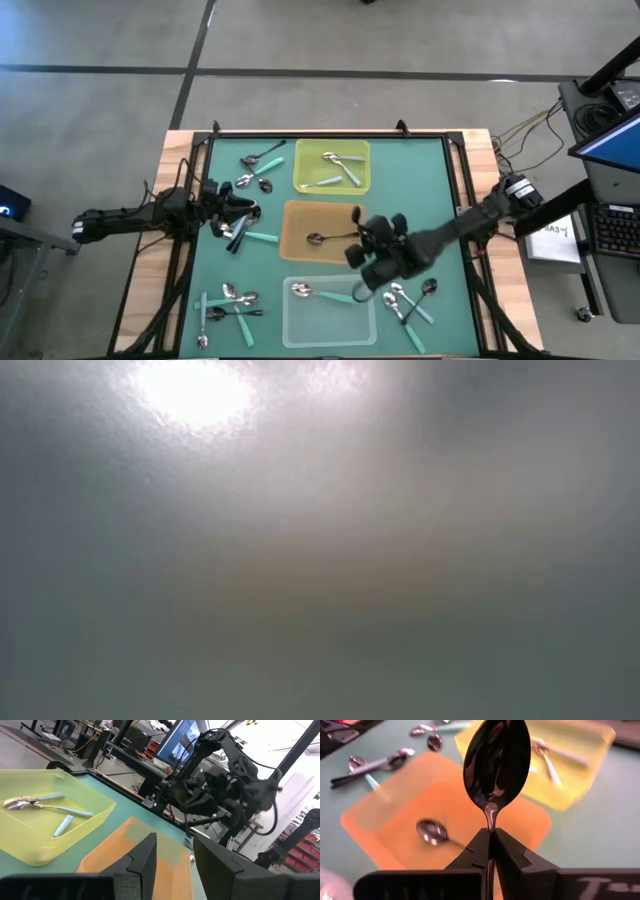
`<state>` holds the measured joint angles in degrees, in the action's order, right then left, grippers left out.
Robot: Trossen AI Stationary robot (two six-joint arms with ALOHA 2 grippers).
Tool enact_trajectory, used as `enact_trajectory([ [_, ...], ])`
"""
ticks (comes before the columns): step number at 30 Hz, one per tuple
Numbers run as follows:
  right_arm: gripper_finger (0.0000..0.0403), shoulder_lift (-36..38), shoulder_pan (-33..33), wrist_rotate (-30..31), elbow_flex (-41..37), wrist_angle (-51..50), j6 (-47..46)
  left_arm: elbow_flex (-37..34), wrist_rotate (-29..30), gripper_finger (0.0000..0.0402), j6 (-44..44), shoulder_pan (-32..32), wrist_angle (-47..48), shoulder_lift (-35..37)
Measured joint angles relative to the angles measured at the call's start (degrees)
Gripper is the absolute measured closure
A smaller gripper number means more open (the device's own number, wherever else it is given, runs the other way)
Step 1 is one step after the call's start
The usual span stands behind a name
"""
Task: Sort silverware by color (type)
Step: Put the black spoon into the orange bin
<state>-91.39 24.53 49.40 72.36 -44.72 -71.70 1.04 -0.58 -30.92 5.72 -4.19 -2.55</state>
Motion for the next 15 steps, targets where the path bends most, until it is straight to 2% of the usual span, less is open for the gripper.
enact_trajectory([
  [5, 0.0392, -0.61, -4.30, -0.85, -0.15, 12.20, 16.67, 0.00, 0.00, 0.0290, 0.00, 0.00, 0.00, 0.00],
  [15, 0.0328, -0.44, -7.10, -1.87, 0.48, 13.39, 19.83, 0.00, -0.02, 0.0290, 0.02, -0.02, 0.00, 0.00],
])
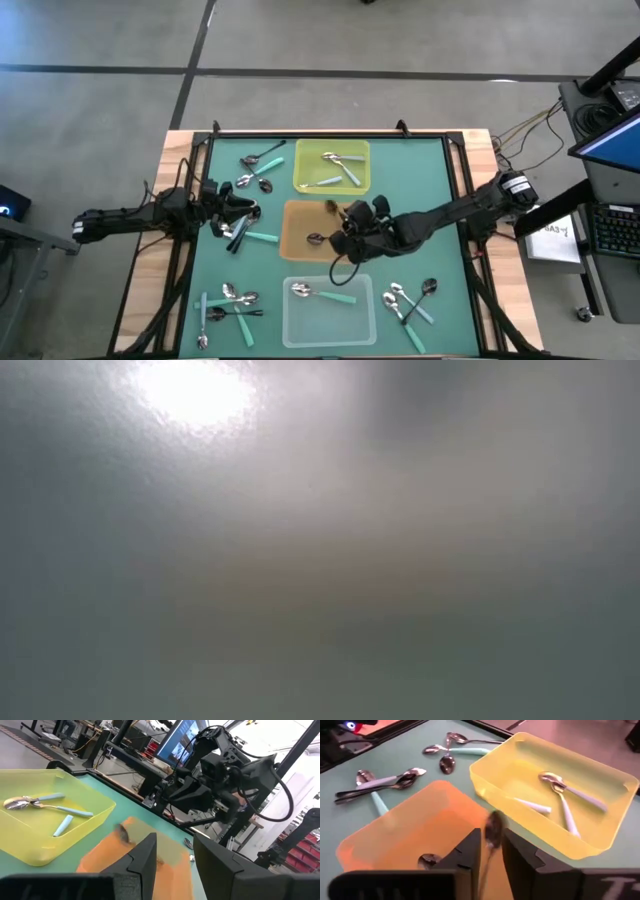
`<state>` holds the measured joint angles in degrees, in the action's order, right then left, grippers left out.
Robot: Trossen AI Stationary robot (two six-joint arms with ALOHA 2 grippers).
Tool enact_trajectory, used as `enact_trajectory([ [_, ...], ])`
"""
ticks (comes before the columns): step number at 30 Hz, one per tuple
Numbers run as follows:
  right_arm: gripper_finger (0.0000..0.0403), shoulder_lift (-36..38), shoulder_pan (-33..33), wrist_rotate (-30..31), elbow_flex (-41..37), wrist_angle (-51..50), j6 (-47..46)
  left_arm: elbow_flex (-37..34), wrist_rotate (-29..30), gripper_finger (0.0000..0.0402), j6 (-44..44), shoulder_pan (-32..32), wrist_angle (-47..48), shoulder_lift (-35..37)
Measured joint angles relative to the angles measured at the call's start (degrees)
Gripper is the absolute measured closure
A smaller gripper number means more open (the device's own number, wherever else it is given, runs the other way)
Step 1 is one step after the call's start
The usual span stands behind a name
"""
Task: Sort silverware by color (type)
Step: Put the black spoon into the orange bin
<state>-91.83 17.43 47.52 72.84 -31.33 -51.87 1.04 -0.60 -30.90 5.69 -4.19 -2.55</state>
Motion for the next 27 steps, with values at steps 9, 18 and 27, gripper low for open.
enact_trajectory([
  [9, 0.0288, 0.63, 0.96, -24.28, 1.35, -1.43, -6.82, 0.00, 0.02, 0.0290, -0.01, 0.01, -0.02, 0.00],
  [18, 0.0297, 0.33, 15.61, -26.84, 0.54, -27.32, -46.44, 0.00, 0.01, 0.0290, 0.00, 0.00, -0.02, 0.00],
  [27, 0.0301, -4.24, 27.15, -38.23, -1.23, -27.77, -80.95, 0.00, 0.01, 0.0290, 0.00, 0.02, 0.00, 0.00],
])
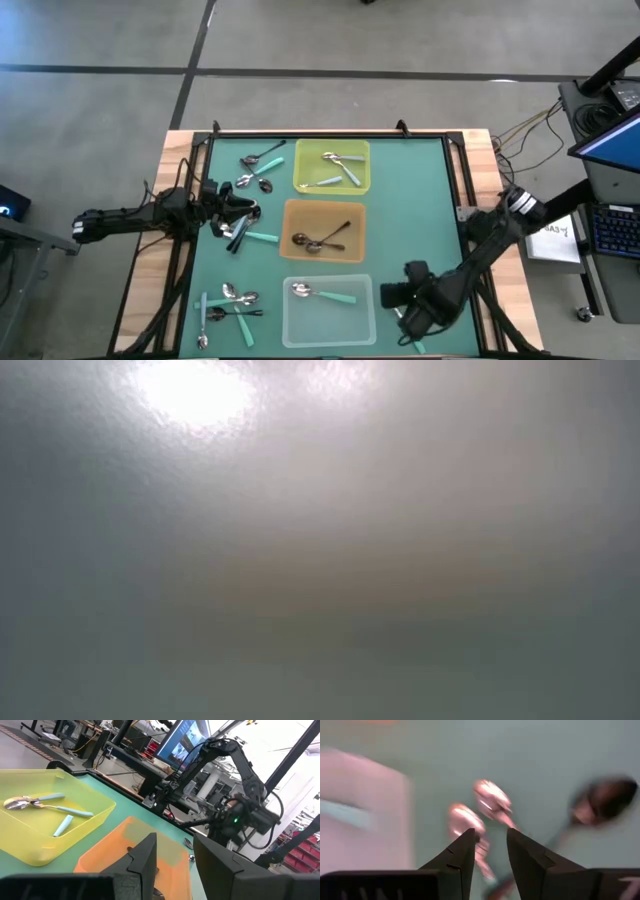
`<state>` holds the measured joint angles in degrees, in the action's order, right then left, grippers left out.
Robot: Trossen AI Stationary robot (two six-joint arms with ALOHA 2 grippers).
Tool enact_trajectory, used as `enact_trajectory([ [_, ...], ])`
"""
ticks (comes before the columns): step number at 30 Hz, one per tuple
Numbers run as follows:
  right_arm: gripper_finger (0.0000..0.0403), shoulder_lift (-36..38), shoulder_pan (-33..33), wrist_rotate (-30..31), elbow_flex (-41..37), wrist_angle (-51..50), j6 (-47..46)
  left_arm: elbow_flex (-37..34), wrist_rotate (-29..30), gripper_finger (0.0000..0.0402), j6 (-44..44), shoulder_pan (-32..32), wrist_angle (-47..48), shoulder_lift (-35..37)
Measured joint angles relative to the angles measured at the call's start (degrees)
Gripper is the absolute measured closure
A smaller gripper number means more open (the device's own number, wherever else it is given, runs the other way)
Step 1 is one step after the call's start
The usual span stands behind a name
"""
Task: Sort silverware by color (type)
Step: Put the black spoon into the orange bin
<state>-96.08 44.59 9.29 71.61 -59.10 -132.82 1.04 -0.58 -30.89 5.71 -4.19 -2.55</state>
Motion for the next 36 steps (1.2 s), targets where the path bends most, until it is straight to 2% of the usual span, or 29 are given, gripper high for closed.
enact_trajectory([
  [3, 0.0309, -2.69, -0.78, -6.77, 0.01, 0.21, -0.82, 0.00, -0.02, 0.0290, -0.02, -0.01, 0.02, 0.00],
  [6, 0.0311, -4.75, -0.73, -10.46, -0.05, -0.08, -1.17, 0.00, 0.00, 0.0290, -0.01, 0.00, 0.02, 0.00],
  [12, 0.0312, -6.16, 0.05, -14.19, -0.07, 0.05, -2.31, 0.00, -0.01, 0.0290, -0.01, 0.00, 0.00, 0.00],
  [18, 0.0312, -6.18, 0.30, -14.26, -0.13, 5.22, -2.32, 0.00, 0.01, 0.0290, -0.01, 0.00, 0.00, 0.00],
  [36, 0.0312, -8.46, 0.65, -15.24, 0.28, 6.50, -2.21, 0.00, 0.00, 0.0290, -0.02, 0.01, -0.05, 0.00],
])
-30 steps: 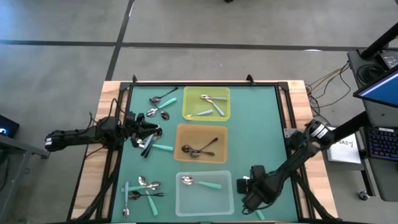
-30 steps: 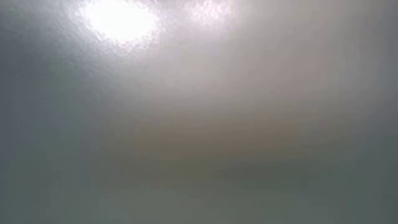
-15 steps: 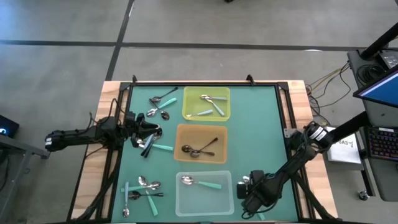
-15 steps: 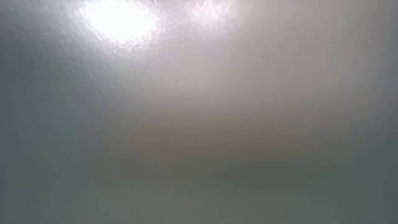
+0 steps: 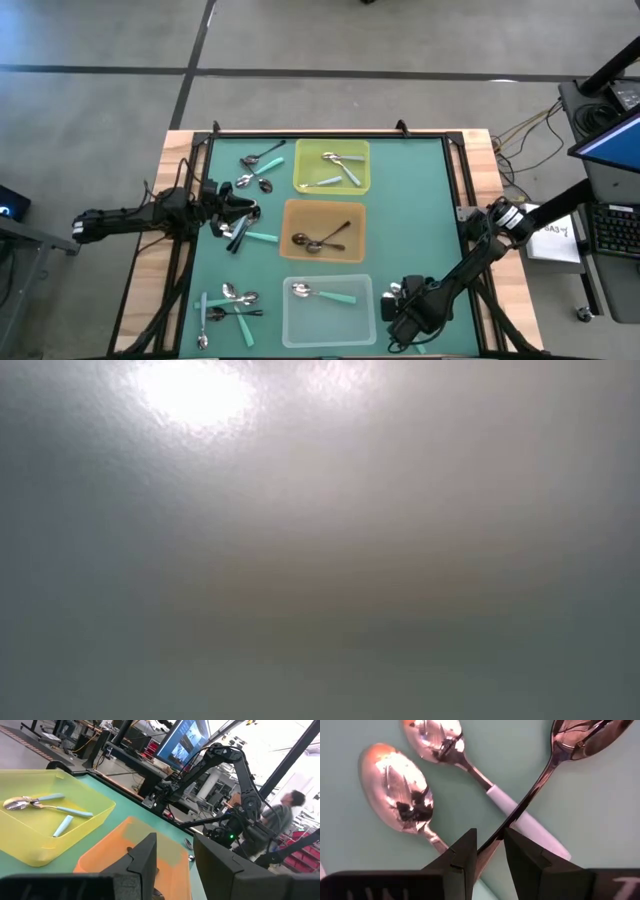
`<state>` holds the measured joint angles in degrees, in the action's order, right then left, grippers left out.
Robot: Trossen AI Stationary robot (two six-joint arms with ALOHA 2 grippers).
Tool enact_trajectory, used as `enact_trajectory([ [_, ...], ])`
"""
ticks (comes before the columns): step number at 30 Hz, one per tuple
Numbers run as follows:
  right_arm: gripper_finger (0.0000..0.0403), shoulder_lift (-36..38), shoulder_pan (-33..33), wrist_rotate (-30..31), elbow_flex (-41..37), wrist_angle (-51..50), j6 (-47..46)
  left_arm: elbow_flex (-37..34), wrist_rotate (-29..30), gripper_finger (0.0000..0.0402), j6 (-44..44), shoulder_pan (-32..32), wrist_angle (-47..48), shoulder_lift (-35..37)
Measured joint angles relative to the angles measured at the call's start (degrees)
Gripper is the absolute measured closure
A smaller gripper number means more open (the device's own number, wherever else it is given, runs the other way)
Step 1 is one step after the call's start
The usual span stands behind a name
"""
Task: Sort silverware by color (type)
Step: Put the black spoon into the orange bin
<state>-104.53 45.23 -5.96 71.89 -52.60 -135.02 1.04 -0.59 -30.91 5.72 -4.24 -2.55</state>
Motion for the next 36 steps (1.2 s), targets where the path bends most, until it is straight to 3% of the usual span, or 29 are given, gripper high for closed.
enact_trajectory([
  [14, 0.0312, 0.20, 2.54, 1.02, 0.71, 2.84, -0.39, 0.00, 0.01, 0.0290, 0.01, 0.00, 0.05, 0.00],
  [36, 0.0312, 0.15, 5.55, 5.03, 6.06, -1.00, 0.48, 0.00, -0.02, 0.0290, 0.00, -0.01, 0.05, 0.00],
])
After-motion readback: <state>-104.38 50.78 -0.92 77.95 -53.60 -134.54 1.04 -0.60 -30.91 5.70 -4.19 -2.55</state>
